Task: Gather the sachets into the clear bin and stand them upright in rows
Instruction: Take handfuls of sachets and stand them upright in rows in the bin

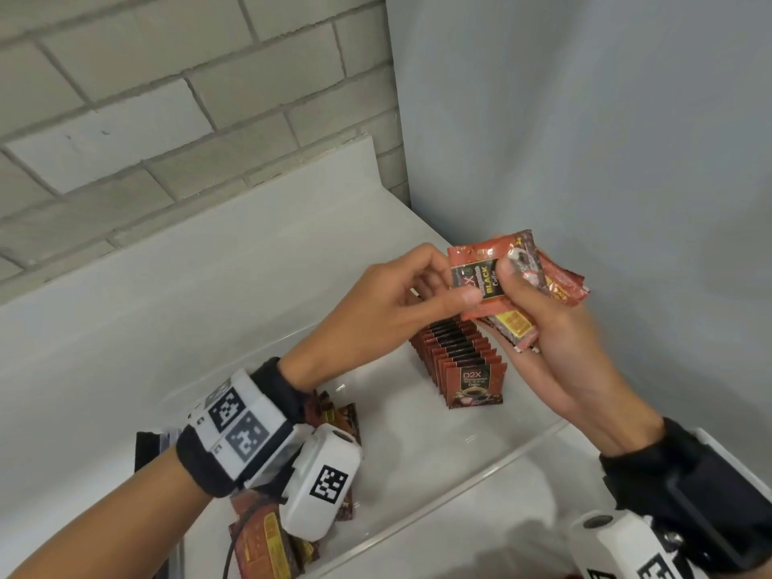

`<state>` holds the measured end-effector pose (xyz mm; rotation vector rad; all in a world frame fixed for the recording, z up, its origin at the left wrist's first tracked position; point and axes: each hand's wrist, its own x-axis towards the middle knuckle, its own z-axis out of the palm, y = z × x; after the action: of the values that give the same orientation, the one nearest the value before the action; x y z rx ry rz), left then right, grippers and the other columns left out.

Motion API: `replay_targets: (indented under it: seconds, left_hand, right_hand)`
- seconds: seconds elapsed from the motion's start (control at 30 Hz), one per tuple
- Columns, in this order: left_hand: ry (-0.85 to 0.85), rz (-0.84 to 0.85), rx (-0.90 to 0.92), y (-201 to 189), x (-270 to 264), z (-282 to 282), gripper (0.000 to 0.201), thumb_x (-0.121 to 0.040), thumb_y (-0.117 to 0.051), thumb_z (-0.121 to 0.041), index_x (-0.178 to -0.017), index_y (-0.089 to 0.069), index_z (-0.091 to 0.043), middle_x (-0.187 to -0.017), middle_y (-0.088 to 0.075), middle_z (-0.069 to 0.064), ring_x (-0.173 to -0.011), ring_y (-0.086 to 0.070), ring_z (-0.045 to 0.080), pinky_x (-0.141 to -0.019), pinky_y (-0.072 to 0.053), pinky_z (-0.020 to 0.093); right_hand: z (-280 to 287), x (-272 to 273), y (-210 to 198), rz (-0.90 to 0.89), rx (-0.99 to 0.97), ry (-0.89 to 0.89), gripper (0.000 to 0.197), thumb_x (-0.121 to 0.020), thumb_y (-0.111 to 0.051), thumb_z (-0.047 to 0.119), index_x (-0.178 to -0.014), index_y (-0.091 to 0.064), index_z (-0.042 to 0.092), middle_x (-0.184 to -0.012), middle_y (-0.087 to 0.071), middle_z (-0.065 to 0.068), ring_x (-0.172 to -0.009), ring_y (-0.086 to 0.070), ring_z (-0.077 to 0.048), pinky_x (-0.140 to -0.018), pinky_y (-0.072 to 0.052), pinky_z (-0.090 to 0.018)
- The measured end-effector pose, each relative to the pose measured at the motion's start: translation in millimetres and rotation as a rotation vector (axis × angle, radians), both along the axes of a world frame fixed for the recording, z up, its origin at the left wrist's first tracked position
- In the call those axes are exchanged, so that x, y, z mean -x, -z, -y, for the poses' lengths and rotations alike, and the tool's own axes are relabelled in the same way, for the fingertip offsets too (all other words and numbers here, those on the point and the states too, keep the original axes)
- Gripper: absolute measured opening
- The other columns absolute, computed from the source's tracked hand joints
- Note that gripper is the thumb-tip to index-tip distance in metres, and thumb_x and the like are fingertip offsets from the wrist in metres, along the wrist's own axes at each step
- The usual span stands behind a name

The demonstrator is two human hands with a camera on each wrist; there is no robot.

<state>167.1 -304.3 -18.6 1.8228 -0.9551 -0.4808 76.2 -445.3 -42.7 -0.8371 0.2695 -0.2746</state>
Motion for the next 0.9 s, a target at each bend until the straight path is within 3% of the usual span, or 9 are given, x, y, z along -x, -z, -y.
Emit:
replay_targets:
  seconds: [0.1, 0.27, 0.37, 0.43, 0.53, 0.63, 0.7, 0.83, 0.9]
  left_hand:
    - [-0.051, -0.033, 0.029, -2, -1, 3, 0.025, -0.083, -0.07, -0.026, -0.095, -0.059, -0.007, -0.082, -0.061, -0.004, -0.075, -0.057, 0.008, -0.072, -0.05, 0.028]
    - [-0.094, -0.163, 0.074, -12, -10, -1, 0.015, -0.085, -0.067, -0.007, -0.098, -0.059, -0.006, -0.087, -0.064, 0.007, -0.074, -0.065, 0.012, -0.064, -0.053, 0.021]
    - [-0.063, -0.143, 0.05, -19, -13, -6, 0.022, -0.086, -0.065, -0.002, -0.107, -0.062, -0.007, -0.091, -0.065, 0.012, -0.074, -0.061, 0.012, -0.061, -0.047, 0.017]
    - [-0.05, -0.147, 0.04, -21, -15, -9, 0.034, -0.087, -0.063, 0.002, -0.119, -0.059, -0.009, -0.092, -0.064, 0.009, -0.075, -0.06, 0.014, -0.061, -0.045, 0.015]
    - [-0.002, -0.131, 0.032, -26, -15, -12, 0.045, -0.089, -0.062, 0.0, -0.126, -0.05, -0.021, -0.095, -0.065, 0.0, -0.076, -0.059, 0.015, -0.061, -0.047, 0.019]
    - [0.044, -0.093, 0.017, -29, -15, -14, 0.031, -0.089, -0.064, -0.004, -0.117, -0.058, -0.014, -0.108, -0.064, 0.007, -0.084, -0.063, 0.027, -0.074, -0.056, 0.035]
    - [0.065, -0.109, -0.001, -31, -15, -16, 0.025, -0.086, -0.067, -0.006, -0.111, -0.065, -0.008, -0.109, -0.067, 0.011, -0.093, -0.064, 0.037, -0.084, -0.056, 0.046]
    - [0.158, -0.047, -0.089, -29, -17, -18, 0.026, -0.082, -0.07, -0.006, -0.108, -0.07, -0.005, -0.105, -0.068, 0.006, -0.091, -0.063, 0.036, -0.082, -0.056, 0.035]
    - [0.256, 0.079, -0.162, -22, -16, -16, 0.027, -0.082, -0.072, -0.009, -0.11, -0.072, -0.009, -0.1, -0.065, 0.009, -0.087, -0.063, 0.027, -0.083, -0.054, 0.037]
  right_hand:
    - [-1, 1, 1, -0.015, 0.027, -0.058, 0.038, -0.091, -0.056, 0.021, -0.123, -0.058, 0.002, -0.114, -0.069, -0.018, -0.103, -0.068, -0.03, -0.078, -0.057, -0.032]
    - [-1, 2, -2, 0.065, -0.006, -0.145, 0.036, -0.086, -0.055, 0.027, -0.116, -0.063, 0.008, -0.109, -0.071, -0.013, -0.095, -0.07, -0.022, -0.075, -0.057, -0.027]
    - [-2, 1, -1, 0.053, -0.002, -0.123, 0.041, -0.086, -0.057, 0.028, -0.121, -0.059, 0.007, -0.112, -0.07, -0.014, -0.1, -0.069, -0.024, -0.08, -0.057, -0.03]
    - [-1, 0, 2, 0.037, -0.002, -0.108, 0.034, -0.085, -0.059, 0.024, -0.116, -0.061, 0.011, -0.111, -0.071, -0.013, -0.101, -0.069, -0.025, -0.081, -0.057, -0.032]
    - [0, 0, 4, 0.023, 0.029, -0.102, 0.021, -0.085, -0.06, 0.015, -0.106, -0.062, 0.016, -0.106, -0.072, -0.011, -0.096, -0.07, -0.026, -0.076, -0.058, -0.031]
    - [1, 1, 6, 0.023, 0.062, -0.124, 0.026, -0.079, -0.063, 0.012, -0.104, -0.063, 0.018, -0.105, -0.072, -0.01, -0.095, -0.071, -0.027, -0.072, -0.058, -0.031]
    - [1, 1, 6, 0.023, 0.086, -0.131, 0.03, -0.076, -0.064, 0.011, -0.104, -0.063, 0.02, -0.103, -0.071, -0.01, -0.095, -0.071, -0.028, -0.072, -0.057, -0.032]
    - [1, 1, 3, 0.068, 0.022, -0.008, 0.026, -0.077, -0.062, 0.013, -0.102, -0.061, 0.02, -0.076, -0.062, 0.001, -0.074, -0.065, -0.013, -0.071, -0.054, -0.026]
    - [3, 2, 2, 0.048, 0.005, 0.102, 0.022, -0.076, -0.064, 0.022, -0.098, -0.061, 0.023, -0.069, -0.059, 0.007, -0.07, -0.06, -0.008, -0.082, -0.049, -0.027]
